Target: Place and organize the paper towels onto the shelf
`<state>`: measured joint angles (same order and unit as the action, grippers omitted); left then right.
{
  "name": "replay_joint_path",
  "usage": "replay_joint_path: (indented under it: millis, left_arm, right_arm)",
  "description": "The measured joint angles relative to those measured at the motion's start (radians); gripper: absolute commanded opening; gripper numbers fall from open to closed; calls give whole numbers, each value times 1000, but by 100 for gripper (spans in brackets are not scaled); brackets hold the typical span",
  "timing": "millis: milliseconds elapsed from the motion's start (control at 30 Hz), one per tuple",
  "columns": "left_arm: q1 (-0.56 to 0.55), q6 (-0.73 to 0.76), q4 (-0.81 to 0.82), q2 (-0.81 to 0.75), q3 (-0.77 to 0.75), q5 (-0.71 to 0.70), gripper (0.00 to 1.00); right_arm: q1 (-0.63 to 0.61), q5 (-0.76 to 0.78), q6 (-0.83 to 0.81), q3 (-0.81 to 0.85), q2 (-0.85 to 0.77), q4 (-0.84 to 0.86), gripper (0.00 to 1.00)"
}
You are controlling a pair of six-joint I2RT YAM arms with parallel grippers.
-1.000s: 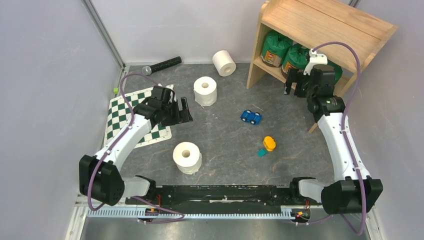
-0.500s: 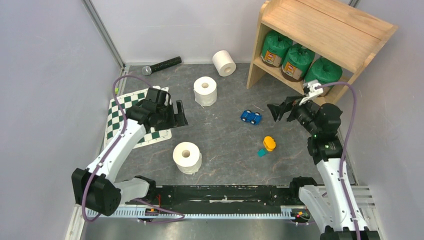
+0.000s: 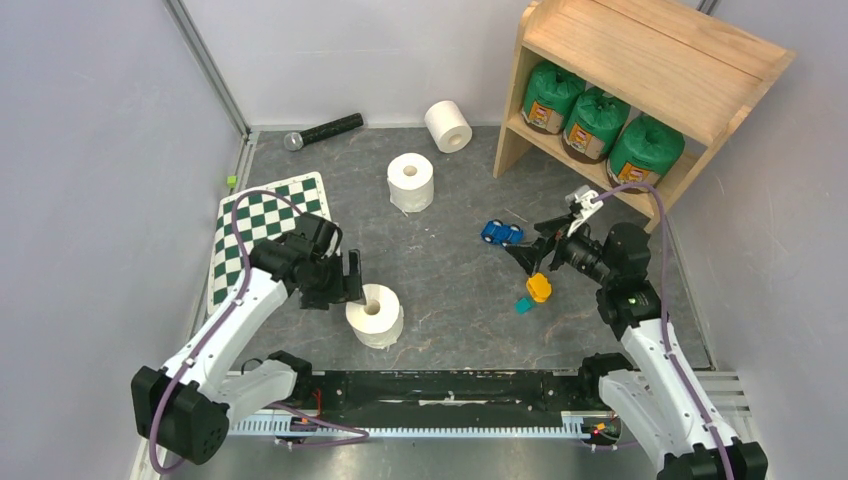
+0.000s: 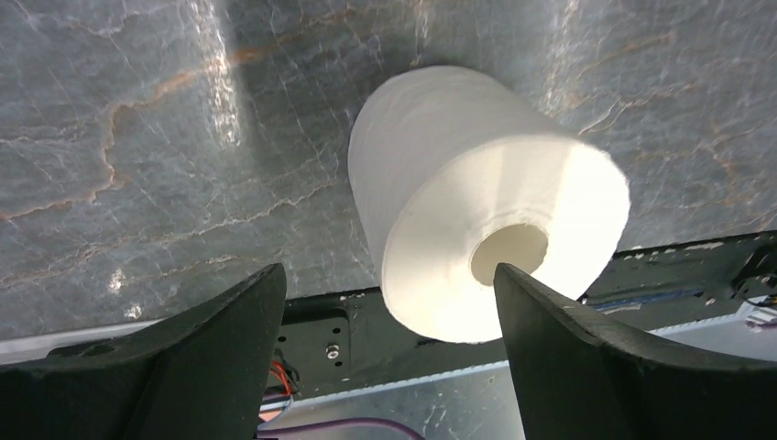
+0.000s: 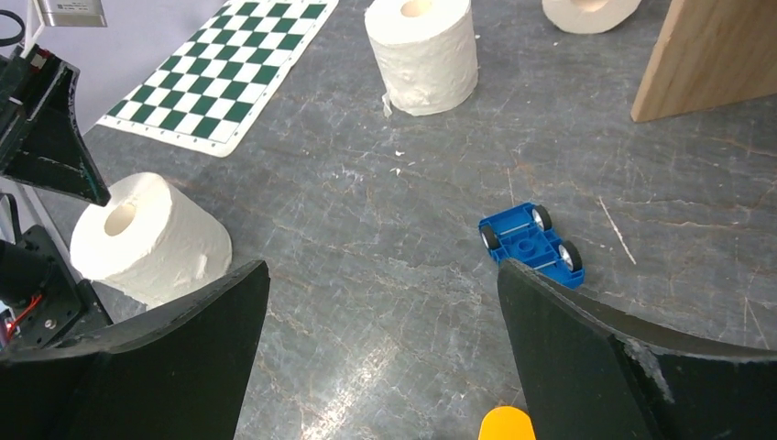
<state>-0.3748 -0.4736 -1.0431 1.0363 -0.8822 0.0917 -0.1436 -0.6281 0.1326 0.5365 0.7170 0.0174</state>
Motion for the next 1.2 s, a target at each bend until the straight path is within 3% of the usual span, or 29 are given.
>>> replay_joint_path:
  millis: [300, 633, 833, 1200]
  left_arm:
    - [-67, -48, 8, 9, 22, 16, 87]
    - [-90, -79, 92, 77, 65, 15, 77]
    - [-110, -90, 125, 96, 66, 19, 60]
    - [-145, -105, 157, 138, 47, 13, 11]
  right_arm:
    - [-45, 24, -49, -2, 88, -24, 95]
    - [-113, 114, -60, -2, 163, -68, 87]
    - [-220, 207, -51, 4, 229, -98, 82]
    - [-433, 383, 10, 48, 351, -85, 78]
